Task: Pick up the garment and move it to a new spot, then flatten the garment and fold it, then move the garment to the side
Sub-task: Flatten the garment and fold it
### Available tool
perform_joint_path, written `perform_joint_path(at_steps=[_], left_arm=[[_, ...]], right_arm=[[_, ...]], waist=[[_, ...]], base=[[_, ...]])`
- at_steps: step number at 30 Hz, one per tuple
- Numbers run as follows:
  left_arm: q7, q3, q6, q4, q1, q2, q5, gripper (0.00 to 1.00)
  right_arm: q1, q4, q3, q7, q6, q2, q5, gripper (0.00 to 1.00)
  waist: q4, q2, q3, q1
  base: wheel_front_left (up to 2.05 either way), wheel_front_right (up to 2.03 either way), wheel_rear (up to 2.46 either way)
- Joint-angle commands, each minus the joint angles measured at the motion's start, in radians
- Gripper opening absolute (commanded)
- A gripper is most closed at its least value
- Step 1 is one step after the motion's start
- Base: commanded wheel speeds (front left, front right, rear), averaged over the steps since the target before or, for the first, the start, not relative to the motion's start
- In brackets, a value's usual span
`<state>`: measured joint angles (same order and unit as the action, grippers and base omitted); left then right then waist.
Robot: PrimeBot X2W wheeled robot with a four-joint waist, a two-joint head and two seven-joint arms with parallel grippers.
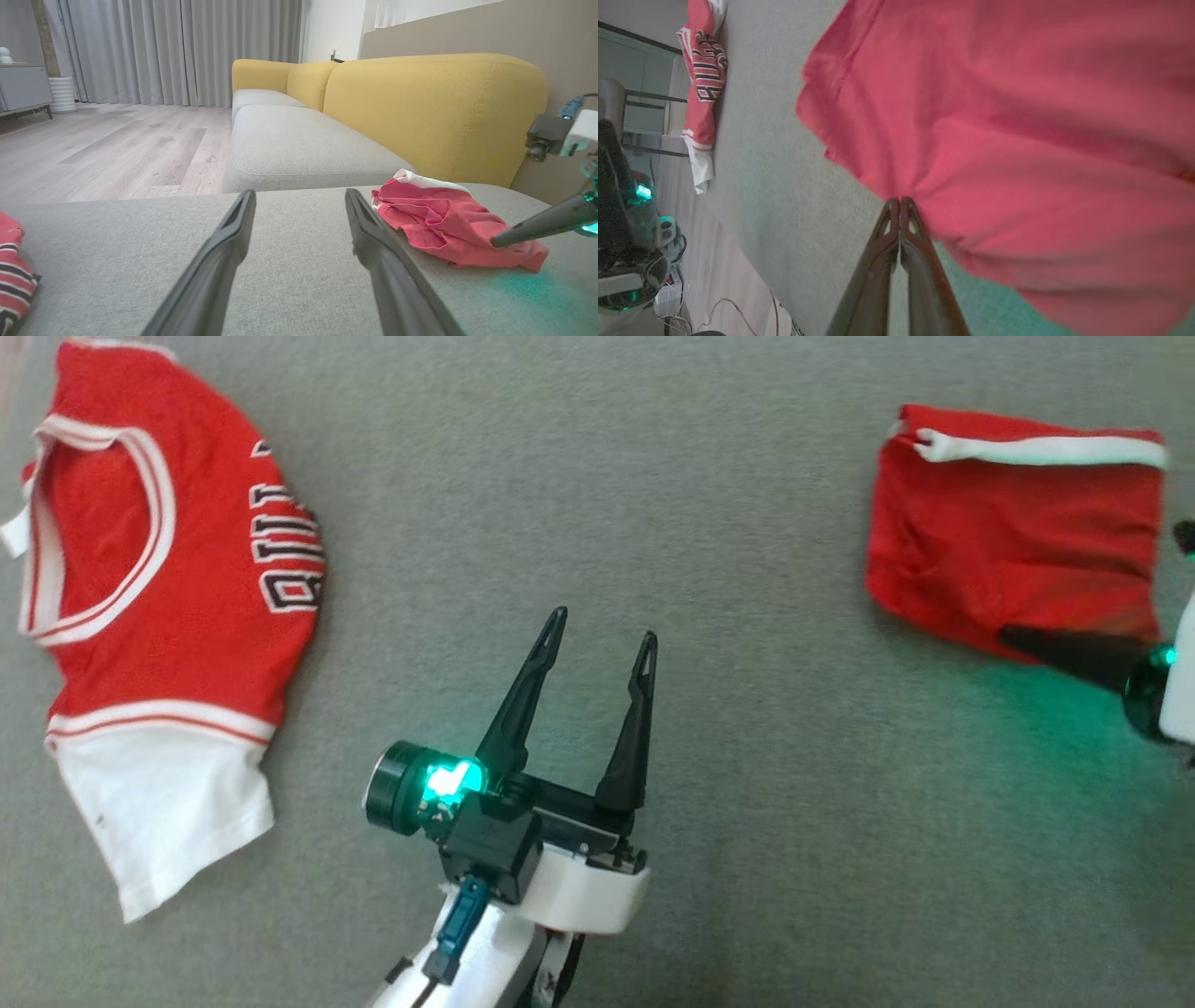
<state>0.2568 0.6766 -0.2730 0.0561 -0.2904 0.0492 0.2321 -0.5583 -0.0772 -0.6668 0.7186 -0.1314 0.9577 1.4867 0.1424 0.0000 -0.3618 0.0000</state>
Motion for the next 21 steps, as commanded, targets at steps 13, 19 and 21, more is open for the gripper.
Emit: perform_joint_path(at_steps=[13,19,21], left_arm=[[0.005,-0.017,-0.001,-0.048,-0.007,0.001,0.009,1.00],[0.005,0.000,-0.013,-0.060,-0.018,0.001,0.023,1.00],[0.005,0.009,-0.018,-0.064,-0.020,0.001,0.030,1.00]], right_arm=[[-0.029,0.026,0.054,-0.318,0.001,0.059,-0.221,0.00],[-0.075,-0.128,0.009,-0.320,0.001,0.034,-0.266,0.00],[-0.090,-0.178,-0.006,-0.313,0.001,0.027,-0.264,0.00]], waist=[[0.026,0.0000,-0.007,0.0000],[0.088,0.0000,-0.034,0.0000],[0.112,0.0000,-0.043,0.0000]], base=[[0.00,0.00,0.00],[0.00,0.00,0.00],[0.00,0.00,0.00]])
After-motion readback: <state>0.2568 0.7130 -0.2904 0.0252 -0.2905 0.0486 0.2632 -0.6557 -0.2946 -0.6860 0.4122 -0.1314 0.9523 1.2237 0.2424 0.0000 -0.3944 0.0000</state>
